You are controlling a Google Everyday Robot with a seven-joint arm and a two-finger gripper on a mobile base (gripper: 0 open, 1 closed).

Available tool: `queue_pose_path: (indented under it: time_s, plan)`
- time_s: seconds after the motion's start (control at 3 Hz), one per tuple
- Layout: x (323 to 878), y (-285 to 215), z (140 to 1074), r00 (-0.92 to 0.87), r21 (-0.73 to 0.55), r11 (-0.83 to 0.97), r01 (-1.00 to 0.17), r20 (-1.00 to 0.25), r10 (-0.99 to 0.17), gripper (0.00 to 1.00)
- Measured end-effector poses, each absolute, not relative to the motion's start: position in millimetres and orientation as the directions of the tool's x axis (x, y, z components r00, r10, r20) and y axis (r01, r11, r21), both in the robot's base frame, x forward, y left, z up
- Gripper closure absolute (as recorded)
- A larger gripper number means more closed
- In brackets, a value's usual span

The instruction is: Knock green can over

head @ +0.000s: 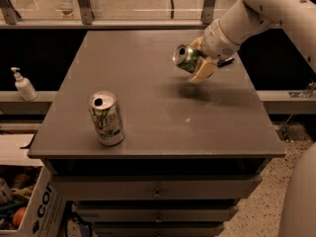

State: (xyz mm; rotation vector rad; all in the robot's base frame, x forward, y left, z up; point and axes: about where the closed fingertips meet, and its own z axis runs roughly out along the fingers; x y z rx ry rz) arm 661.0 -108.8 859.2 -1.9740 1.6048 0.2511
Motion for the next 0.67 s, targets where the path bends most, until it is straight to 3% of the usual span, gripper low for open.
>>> queue_pose_path:
  time_s: [0.67]
  plan:
    - [664.8, -101.1, 869.1, 0.370, -0.346, -0.245, -0.906, -0.365, -0.854, 1.00]
